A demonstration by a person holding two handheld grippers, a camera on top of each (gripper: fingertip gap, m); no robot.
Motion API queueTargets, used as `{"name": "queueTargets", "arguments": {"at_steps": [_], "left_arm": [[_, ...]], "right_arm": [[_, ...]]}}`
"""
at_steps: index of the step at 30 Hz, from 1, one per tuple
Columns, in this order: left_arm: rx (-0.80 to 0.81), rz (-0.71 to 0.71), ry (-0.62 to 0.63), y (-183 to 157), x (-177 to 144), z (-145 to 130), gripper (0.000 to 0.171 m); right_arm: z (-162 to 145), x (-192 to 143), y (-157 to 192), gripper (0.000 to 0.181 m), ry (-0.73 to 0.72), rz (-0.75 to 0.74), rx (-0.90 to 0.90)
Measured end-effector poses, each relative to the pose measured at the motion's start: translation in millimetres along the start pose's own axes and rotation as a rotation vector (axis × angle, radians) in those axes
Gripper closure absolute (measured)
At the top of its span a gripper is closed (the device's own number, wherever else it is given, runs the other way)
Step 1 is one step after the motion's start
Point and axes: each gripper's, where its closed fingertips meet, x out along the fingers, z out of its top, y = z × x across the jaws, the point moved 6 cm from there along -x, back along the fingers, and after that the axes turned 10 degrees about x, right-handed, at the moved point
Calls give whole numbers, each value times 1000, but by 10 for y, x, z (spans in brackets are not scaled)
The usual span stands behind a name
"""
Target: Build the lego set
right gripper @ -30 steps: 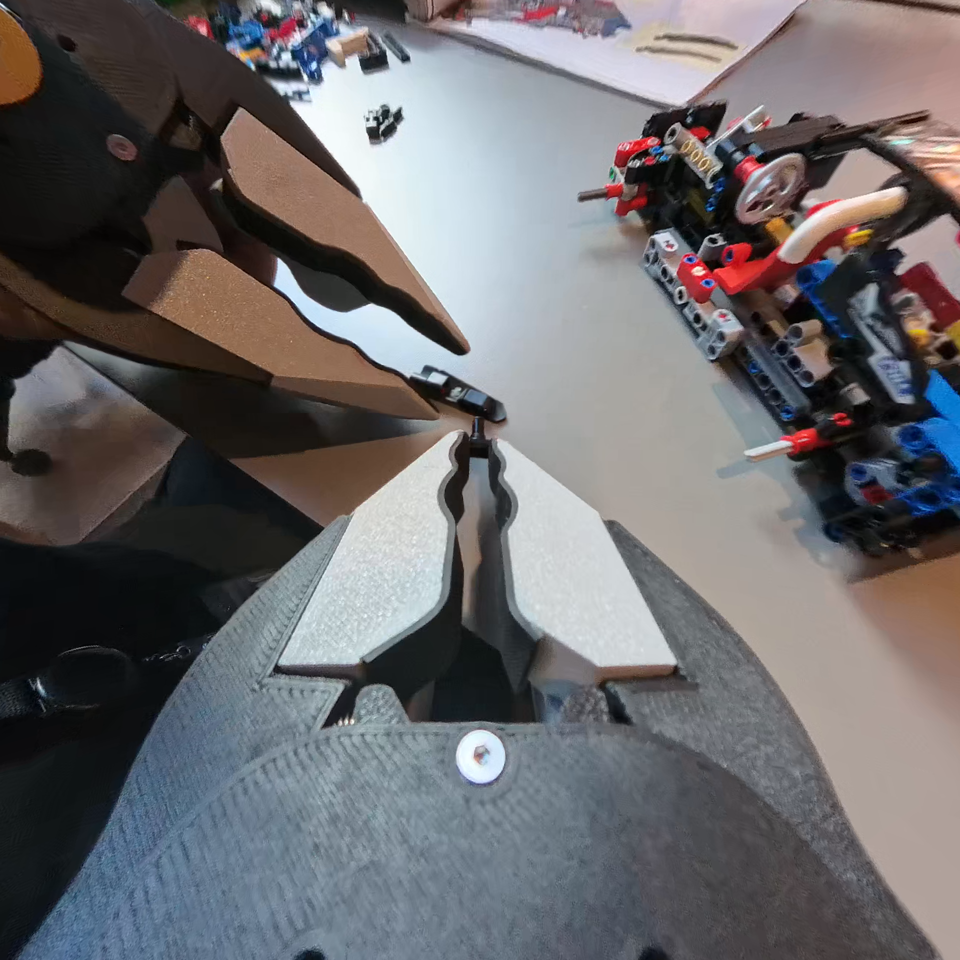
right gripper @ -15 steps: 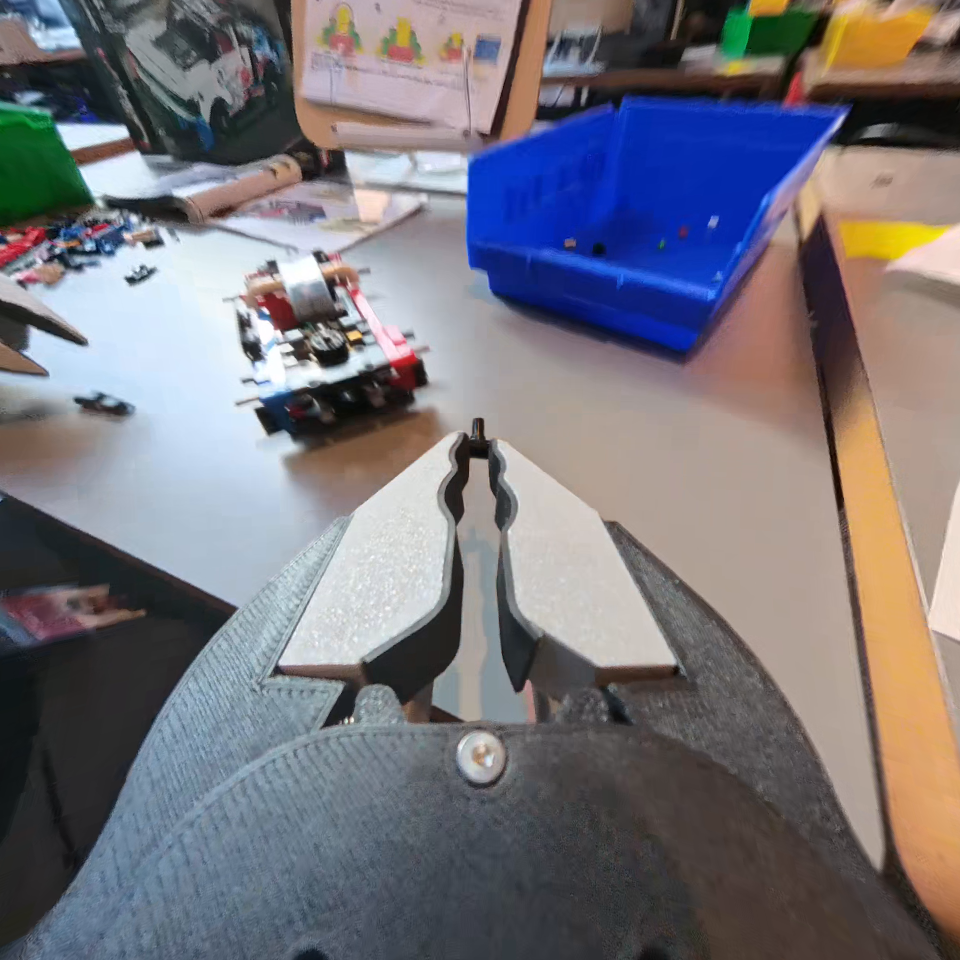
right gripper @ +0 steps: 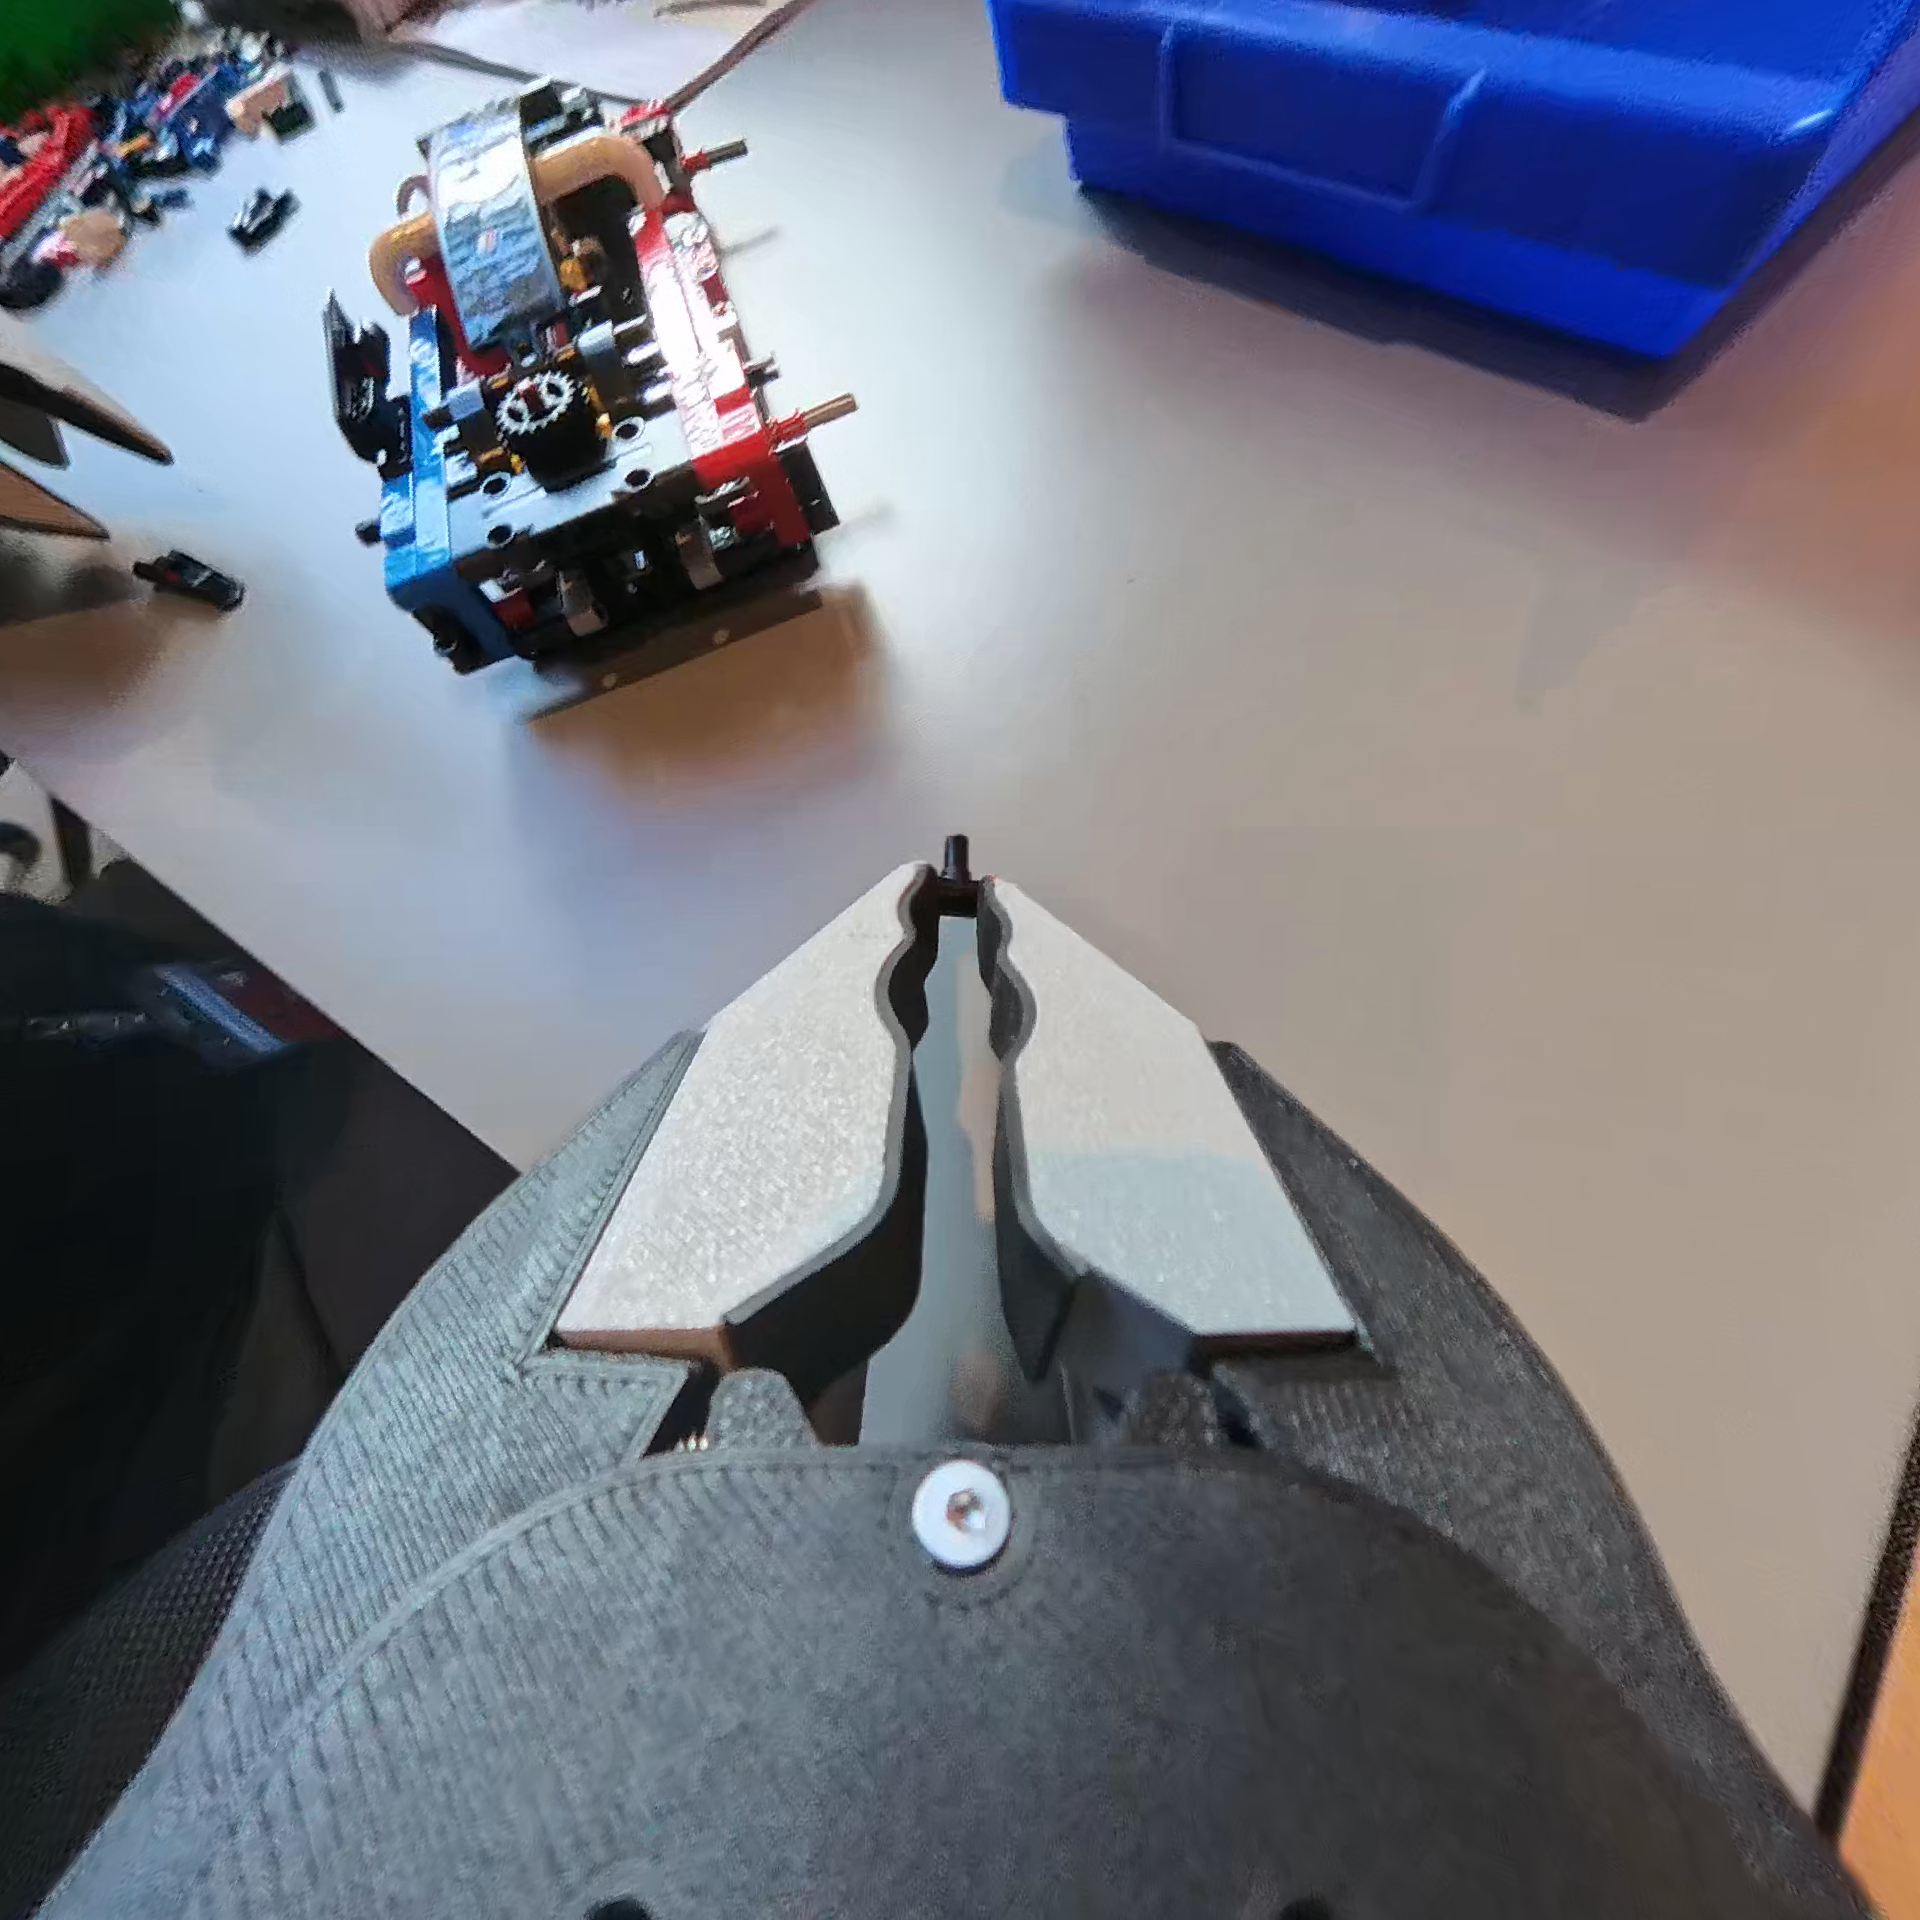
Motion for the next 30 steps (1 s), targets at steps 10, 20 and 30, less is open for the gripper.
{"name": "queueTargets", "arguments": {"at_steps": [10, 20, 30], "left_arm": [[-36, -16, -63, 19, -85, 10, 145], [-49, -31, -73, 21, -98, 6, 146], [-44, -36, -79, 8, -111, 6, 146]], "right_arm": [[297, -386, -58, 178, -226, 232, 170], [219, -233, -45, 177, -92, 232, 198], [11, 58, -24, 177, 164, 104, 109]]}}
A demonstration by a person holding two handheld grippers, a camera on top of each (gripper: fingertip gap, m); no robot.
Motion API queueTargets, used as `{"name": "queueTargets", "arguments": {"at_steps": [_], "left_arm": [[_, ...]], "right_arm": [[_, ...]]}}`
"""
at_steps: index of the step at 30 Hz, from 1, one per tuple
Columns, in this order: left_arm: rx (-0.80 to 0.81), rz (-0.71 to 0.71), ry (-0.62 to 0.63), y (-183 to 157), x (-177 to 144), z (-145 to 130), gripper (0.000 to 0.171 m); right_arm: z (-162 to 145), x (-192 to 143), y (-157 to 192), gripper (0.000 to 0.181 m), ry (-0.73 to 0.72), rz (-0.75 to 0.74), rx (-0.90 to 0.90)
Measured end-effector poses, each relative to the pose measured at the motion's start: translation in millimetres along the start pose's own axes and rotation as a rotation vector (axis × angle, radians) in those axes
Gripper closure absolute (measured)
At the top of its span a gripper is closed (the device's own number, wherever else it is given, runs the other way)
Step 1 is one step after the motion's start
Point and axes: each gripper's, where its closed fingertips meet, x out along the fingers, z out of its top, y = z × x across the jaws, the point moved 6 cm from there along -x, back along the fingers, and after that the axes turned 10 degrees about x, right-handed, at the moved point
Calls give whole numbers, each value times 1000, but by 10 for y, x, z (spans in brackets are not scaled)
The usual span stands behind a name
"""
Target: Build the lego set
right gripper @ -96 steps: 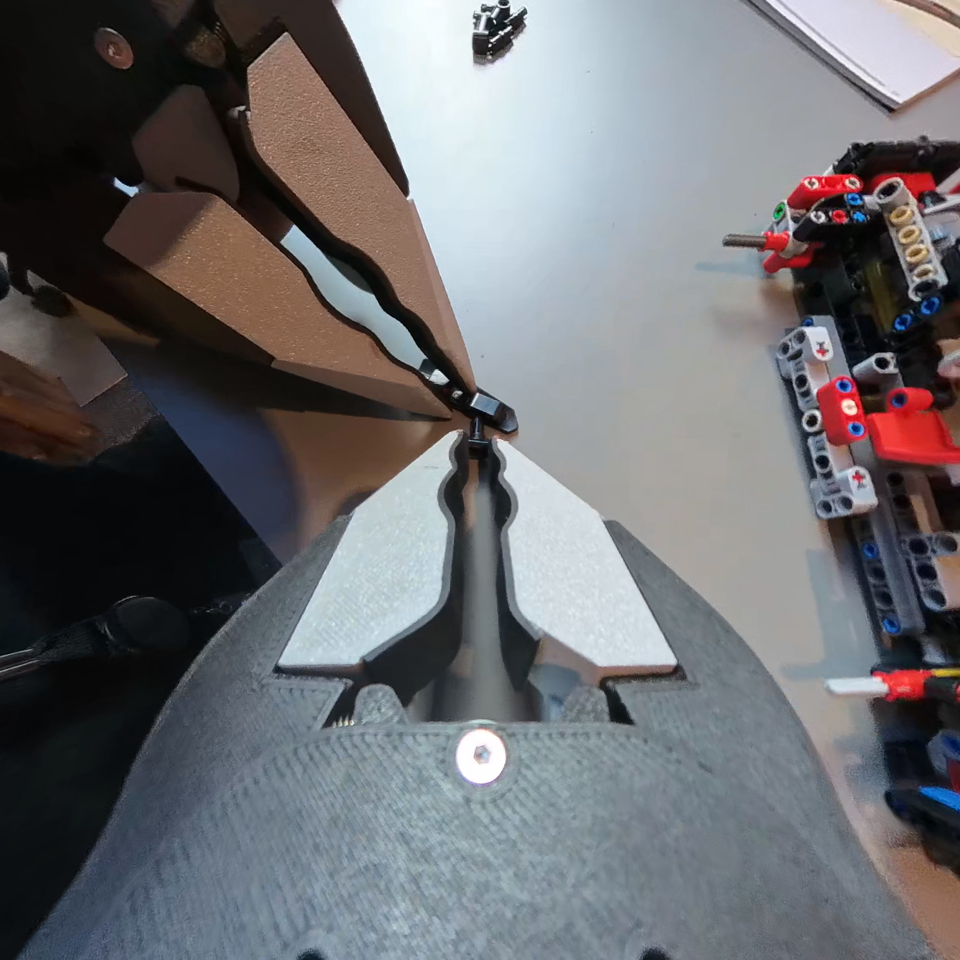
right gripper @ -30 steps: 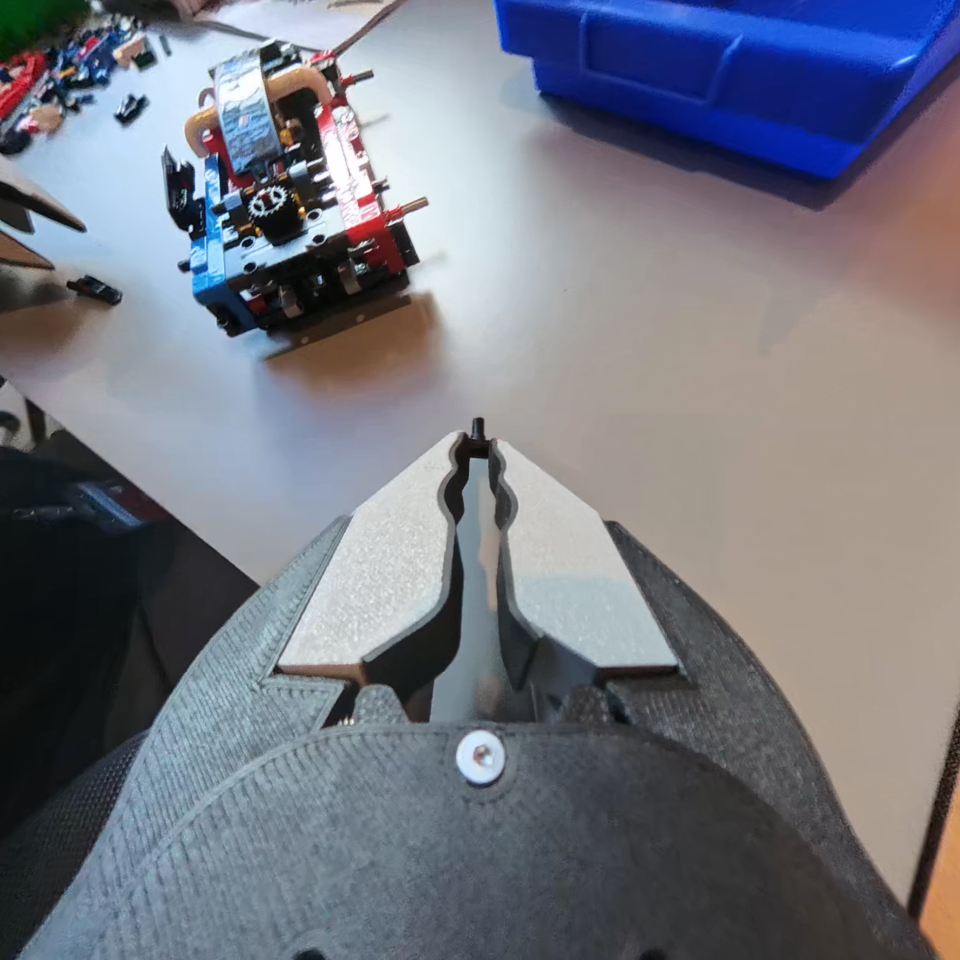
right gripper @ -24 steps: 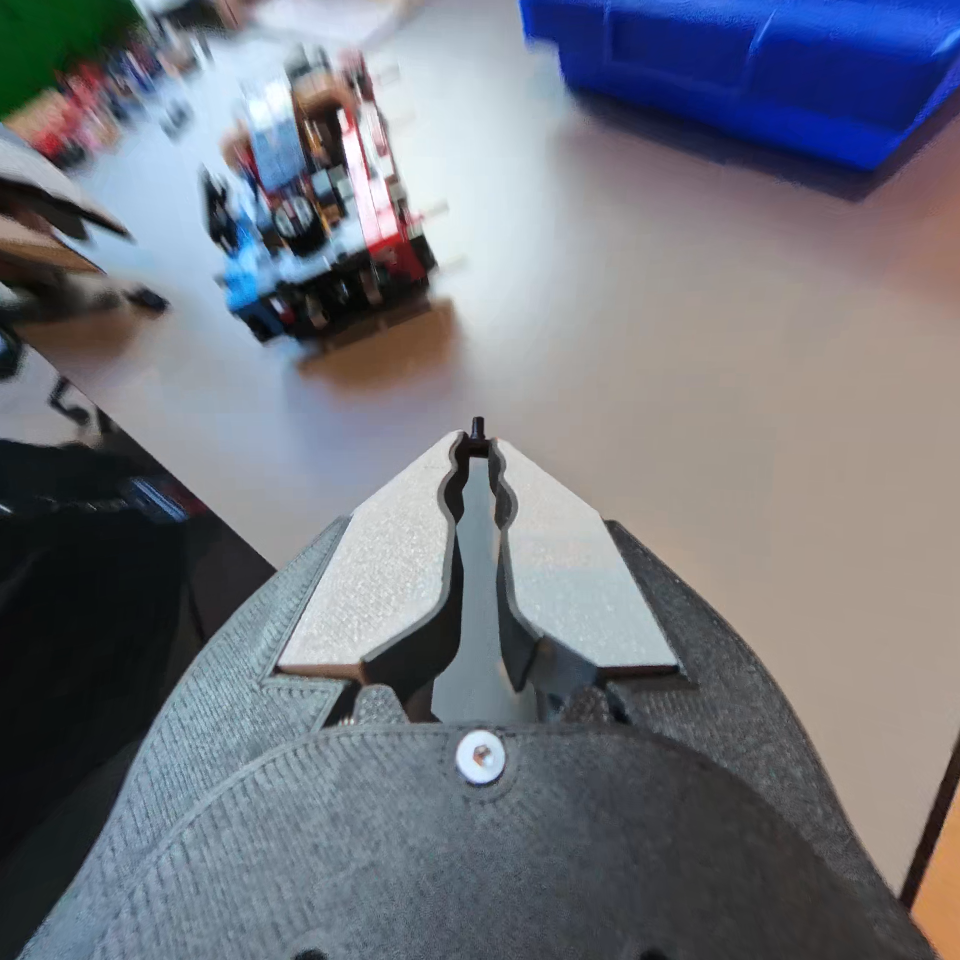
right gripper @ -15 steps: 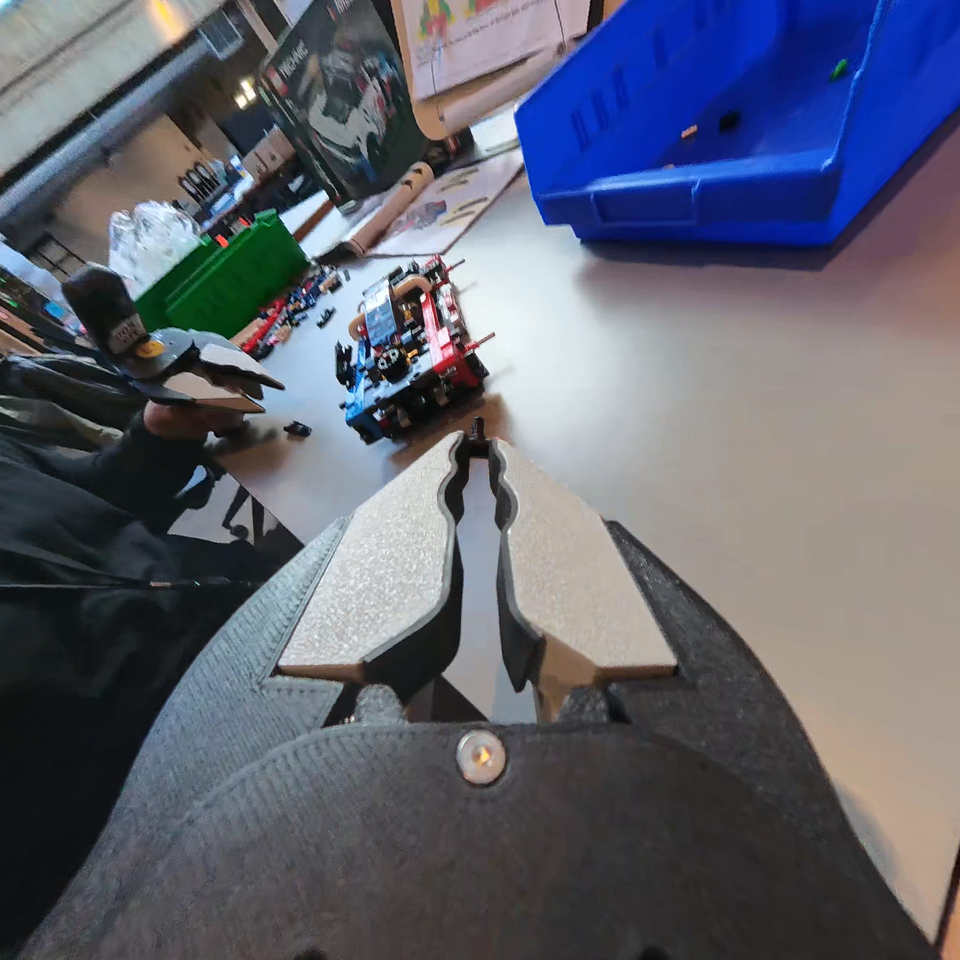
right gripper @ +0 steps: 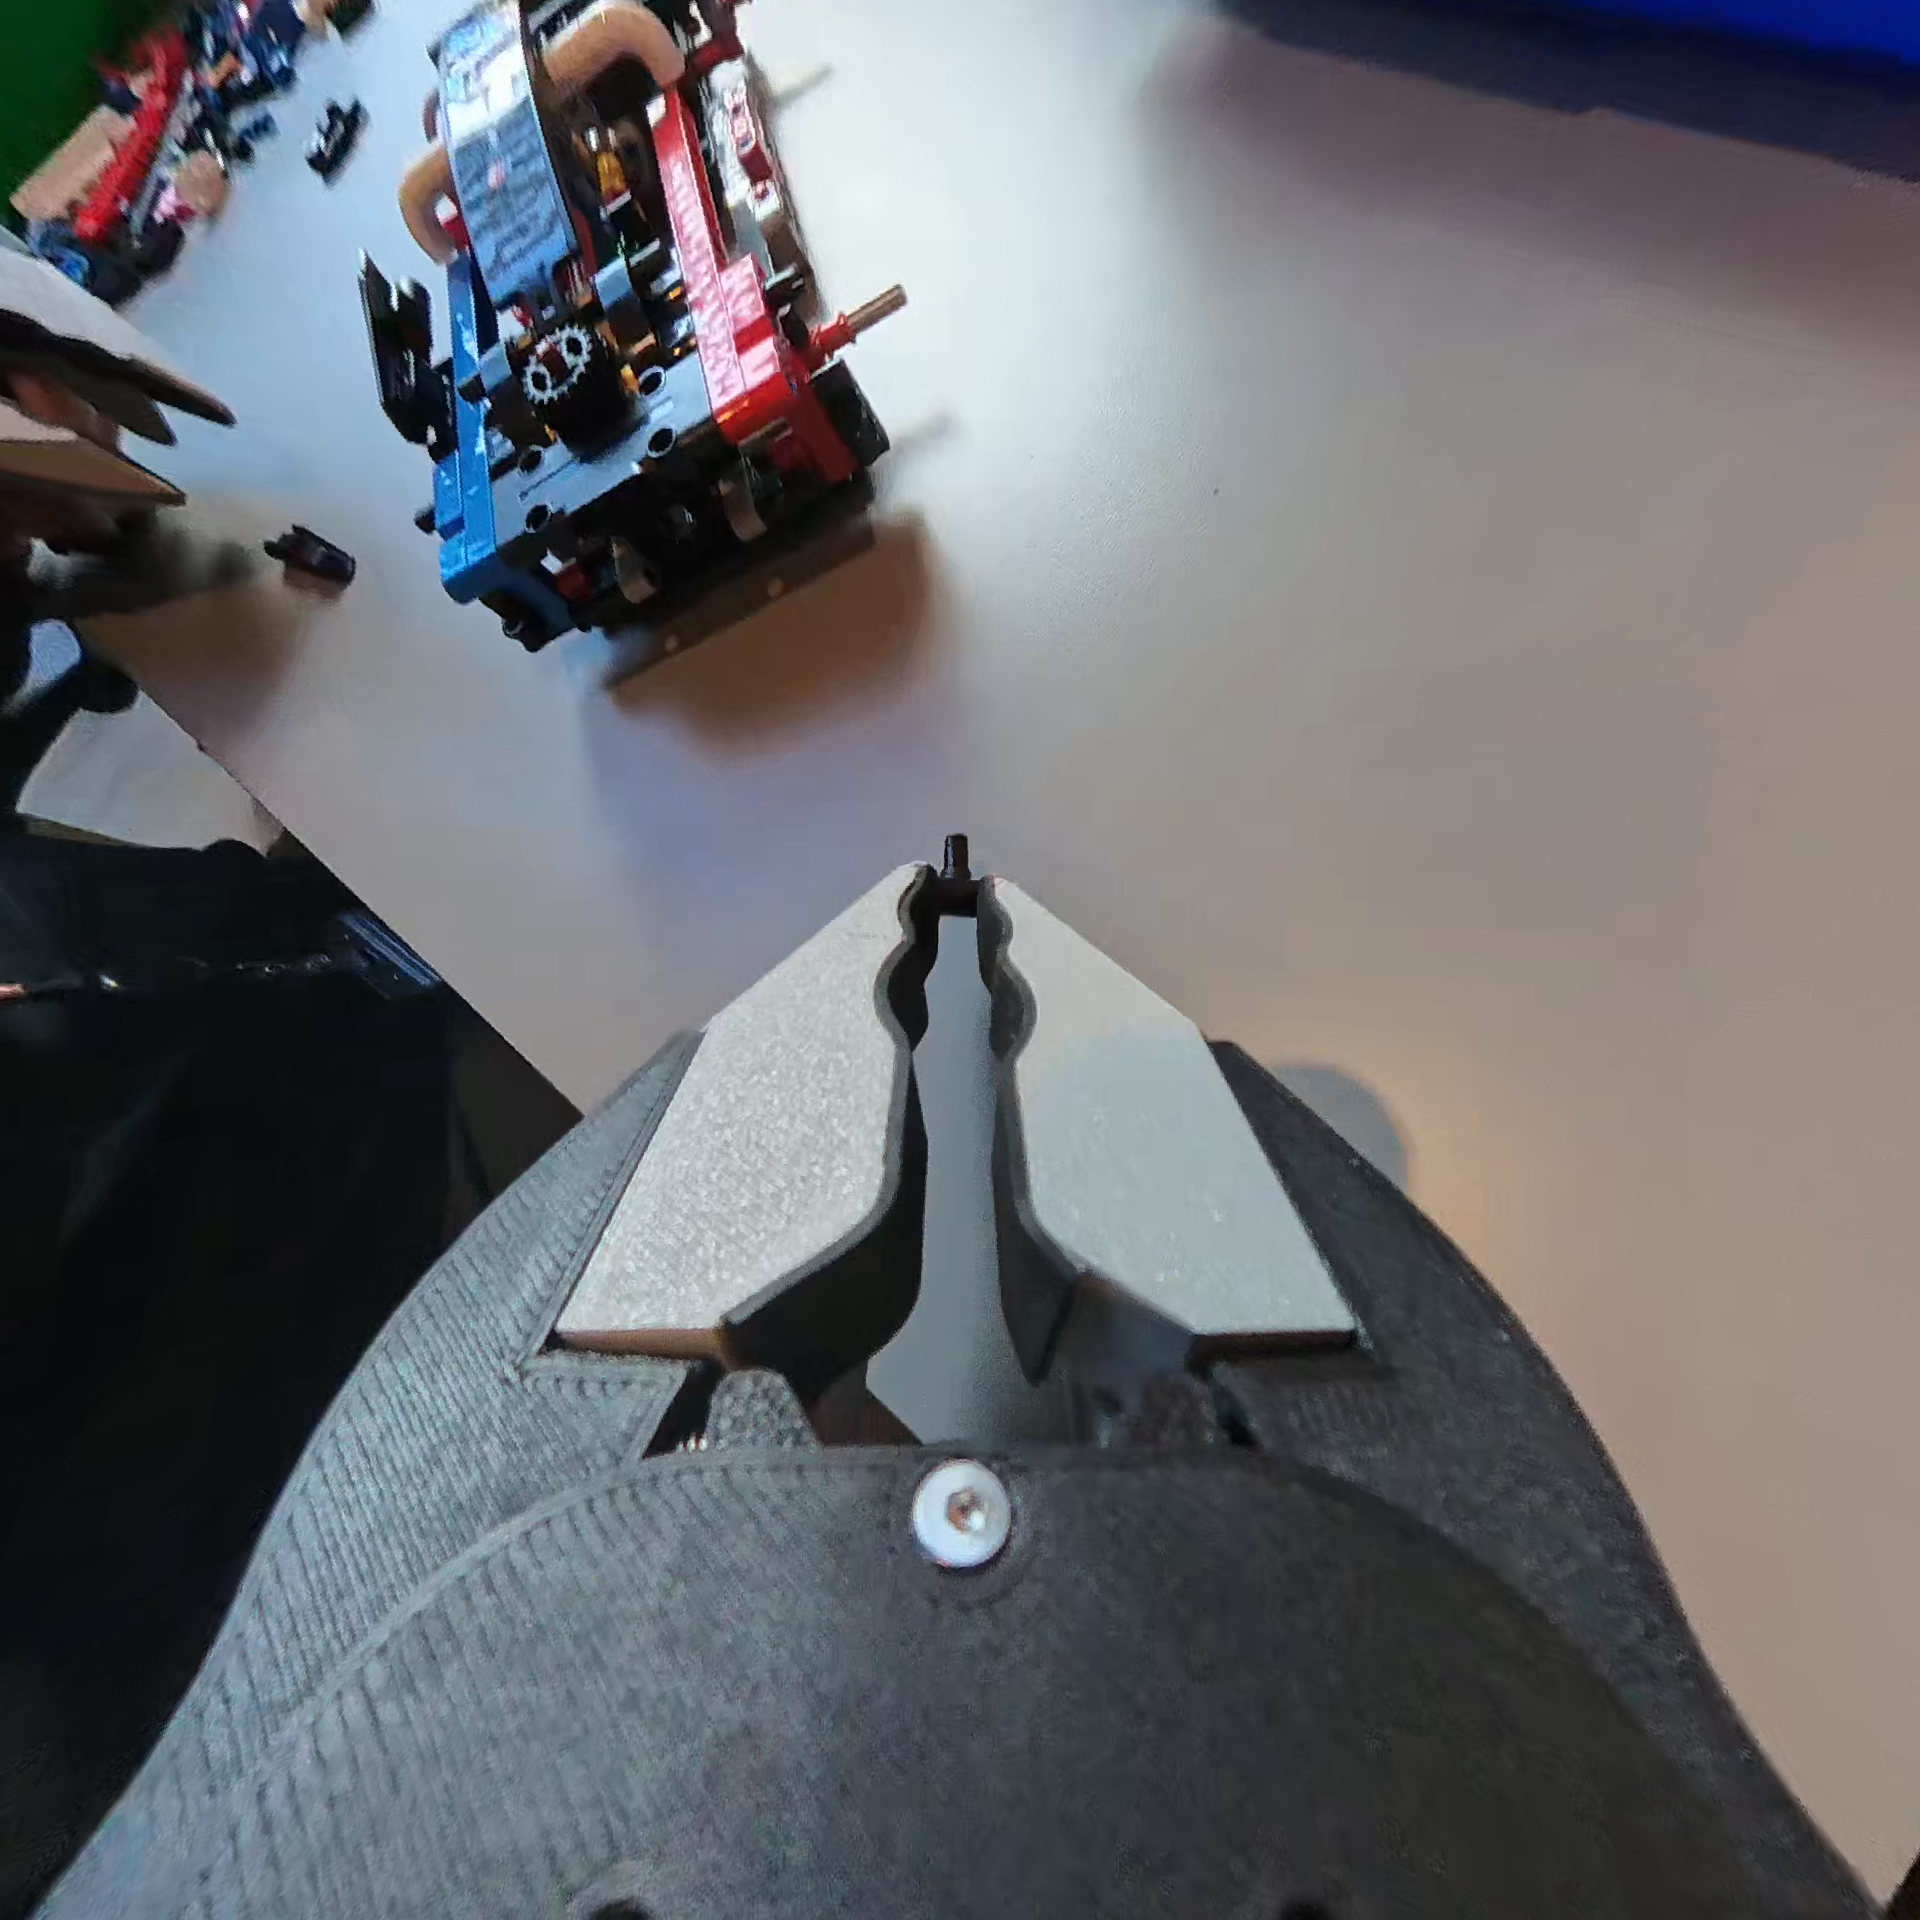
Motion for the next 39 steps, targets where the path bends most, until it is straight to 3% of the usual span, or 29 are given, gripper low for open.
{"name": "queueTargets", "arguments": {"at_steps": [24, 39], "left_arm": [[-61, -39, -30, -4, -79, -35, 147], [-36, -28, -17, -25, -66, -47, 147]], "right_arm": [[-2, 56, -22, 177, 221, 111, 30], [-37, 58, 7, 177, 210, 135, 24]]}}
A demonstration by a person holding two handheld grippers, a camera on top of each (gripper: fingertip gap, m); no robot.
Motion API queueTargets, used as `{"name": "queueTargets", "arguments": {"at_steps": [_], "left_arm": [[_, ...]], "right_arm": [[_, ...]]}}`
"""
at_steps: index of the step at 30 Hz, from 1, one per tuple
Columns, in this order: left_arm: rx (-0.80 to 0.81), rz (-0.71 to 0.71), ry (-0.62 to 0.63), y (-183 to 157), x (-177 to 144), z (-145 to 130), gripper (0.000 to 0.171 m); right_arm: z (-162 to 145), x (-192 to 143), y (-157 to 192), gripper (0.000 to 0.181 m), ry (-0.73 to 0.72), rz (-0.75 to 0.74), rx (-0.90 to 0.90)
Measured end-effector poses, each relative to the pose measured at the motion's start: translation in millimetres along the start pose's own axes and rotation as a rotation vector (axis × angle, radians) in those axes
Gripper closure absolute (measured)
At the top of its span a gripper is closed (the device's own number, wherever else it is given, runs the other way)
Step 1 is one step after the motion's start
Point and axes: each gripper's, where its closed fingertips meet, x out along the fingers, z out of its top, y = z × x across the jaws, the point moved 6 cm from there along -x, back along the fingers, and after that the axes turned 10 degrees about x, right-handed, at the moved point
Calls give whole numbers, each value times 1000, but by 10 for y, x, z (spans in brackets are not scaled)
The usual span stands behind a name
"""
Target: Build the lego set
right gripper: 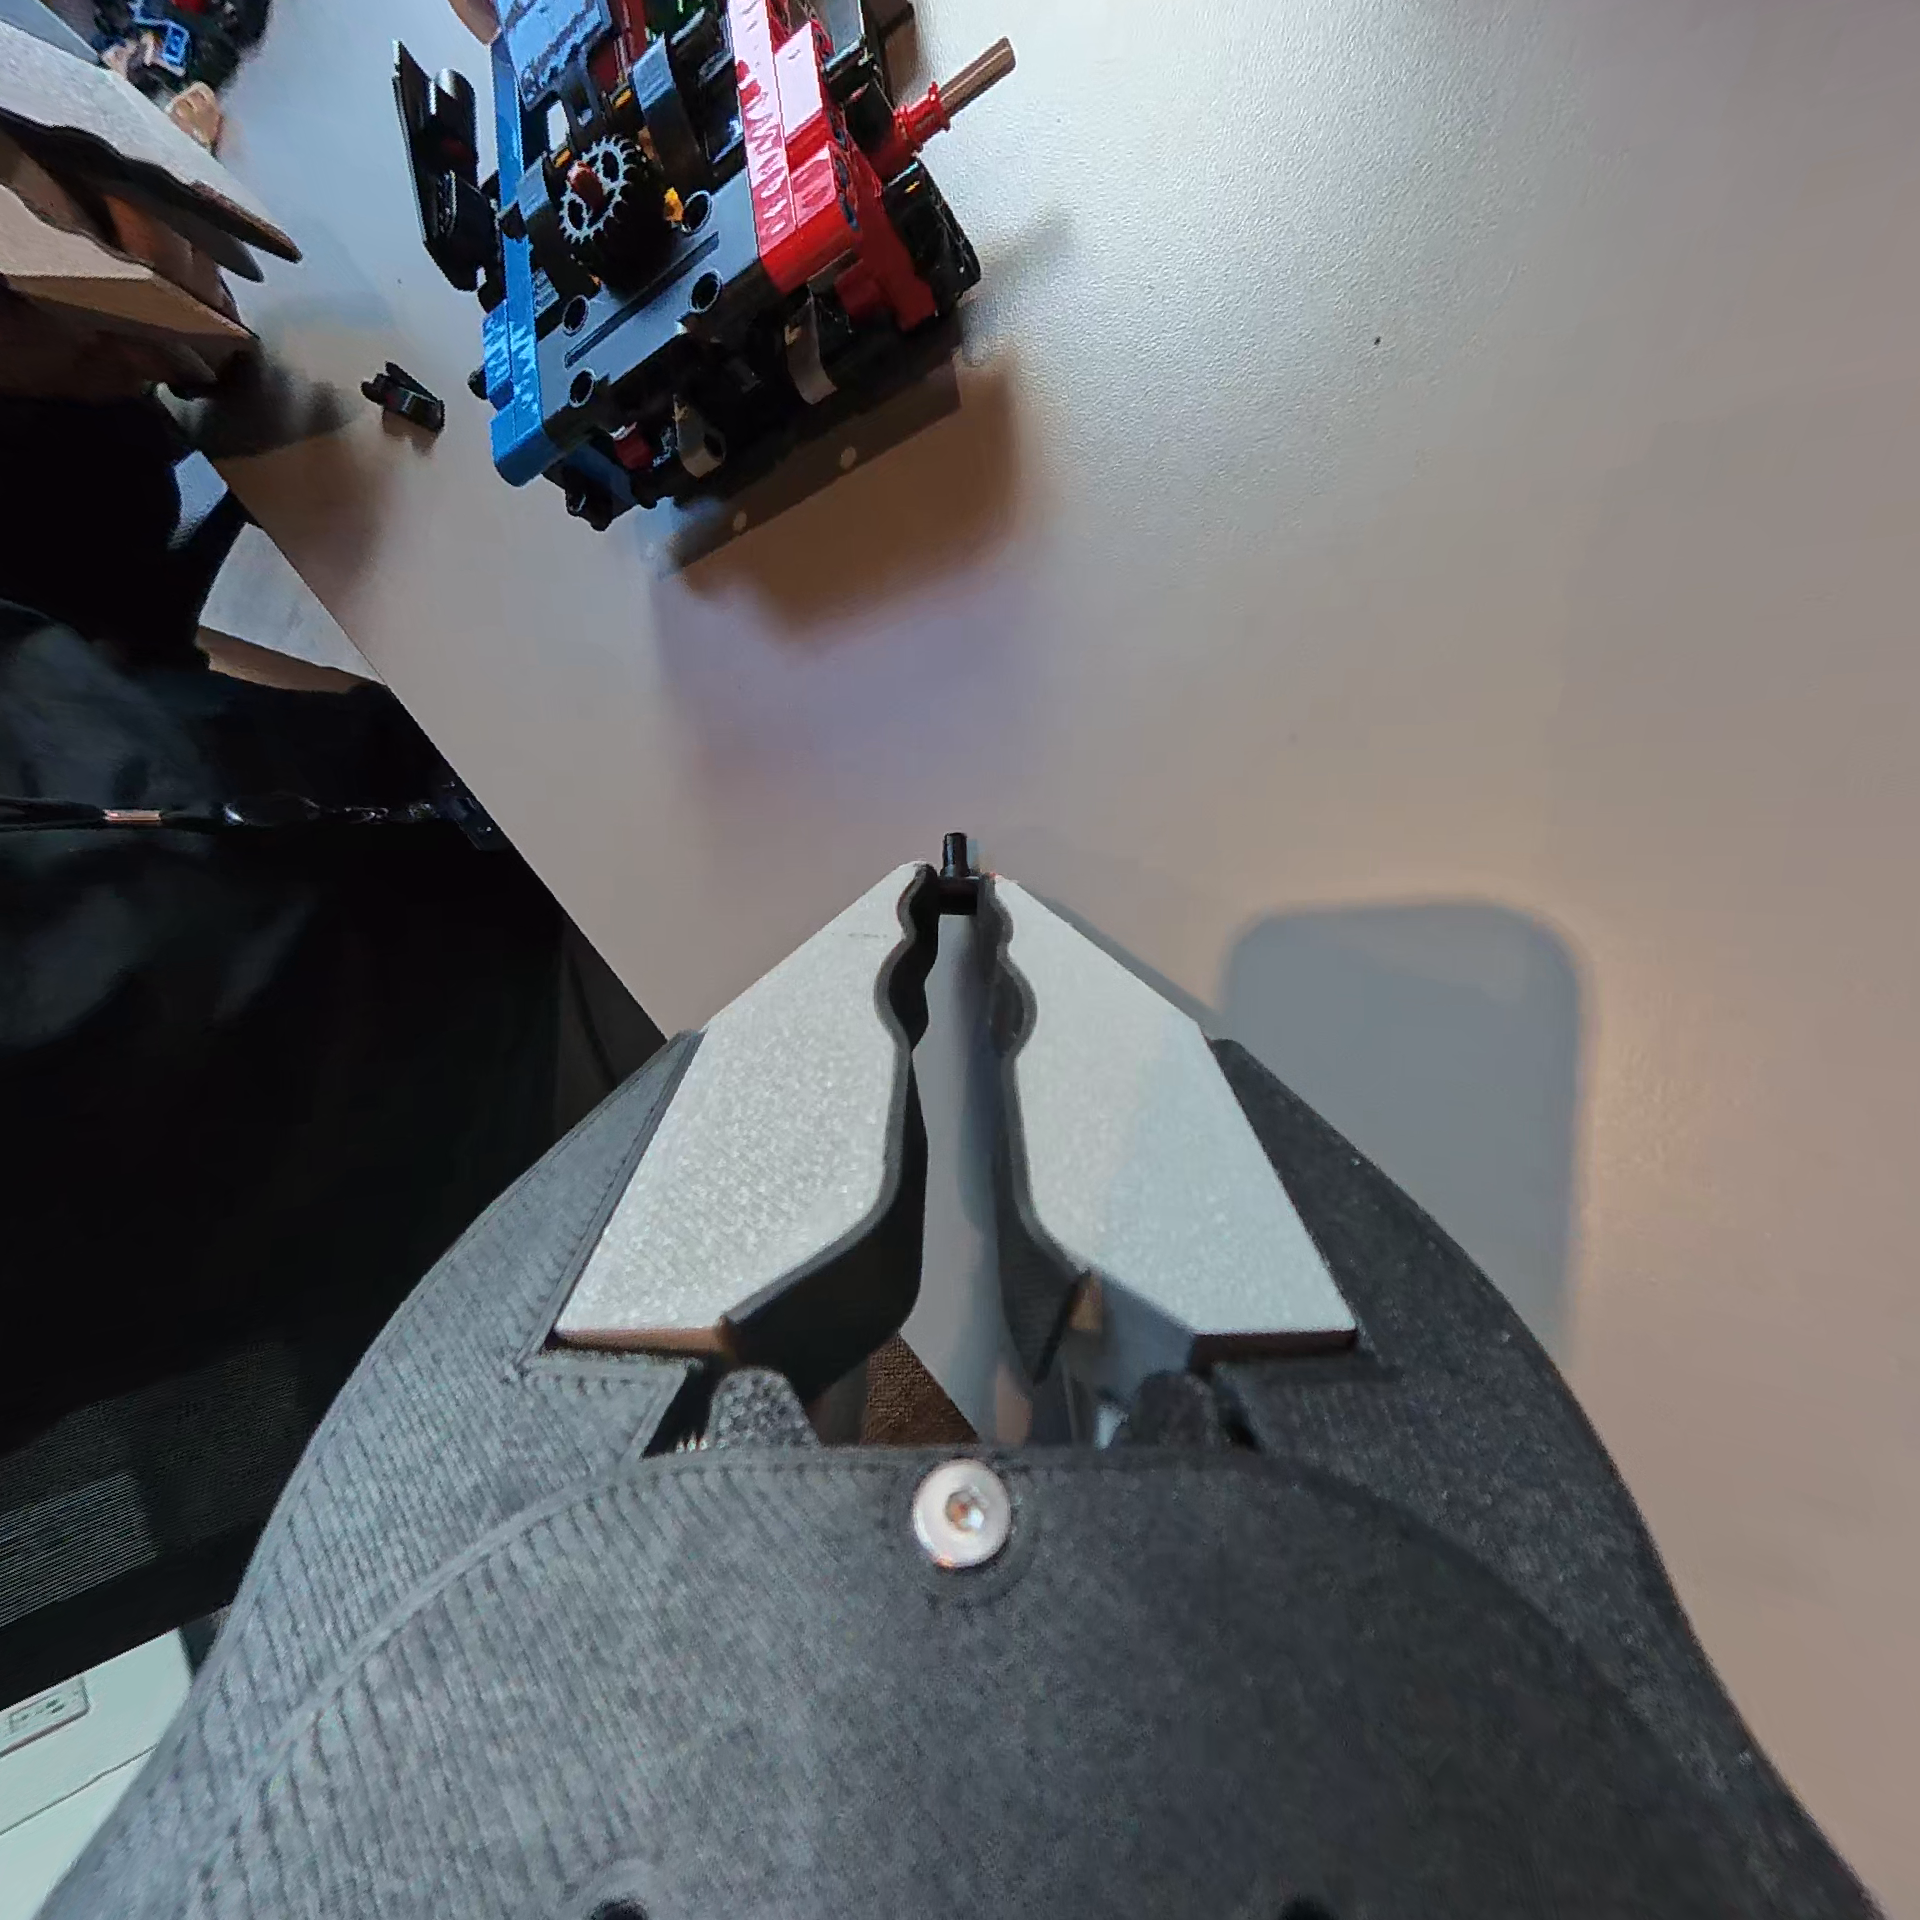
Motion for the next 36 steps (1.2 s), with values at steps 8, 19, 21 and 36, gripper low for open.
{"name": "queueTargets", "arguments": {"at_steps": [8, 19, 21, 36], "left_arm": [[0, -9, 6, -24, 1, -22, 148], [-25, -25, -14, -20, -76, -32, 148], [-23, -18, -13, -19, -92, -35, 148], [-19, -22, -9, -42, -127, -48, 148]], "right_arm": [[-17, -32, -12, 177, -45, 0, -4], [44, -43, 5, 177, -18, 51, 71], [23, -49, 13, 177, -11, 51, 74], [7, 27, 51, 178, 7, 34, 73]]}}
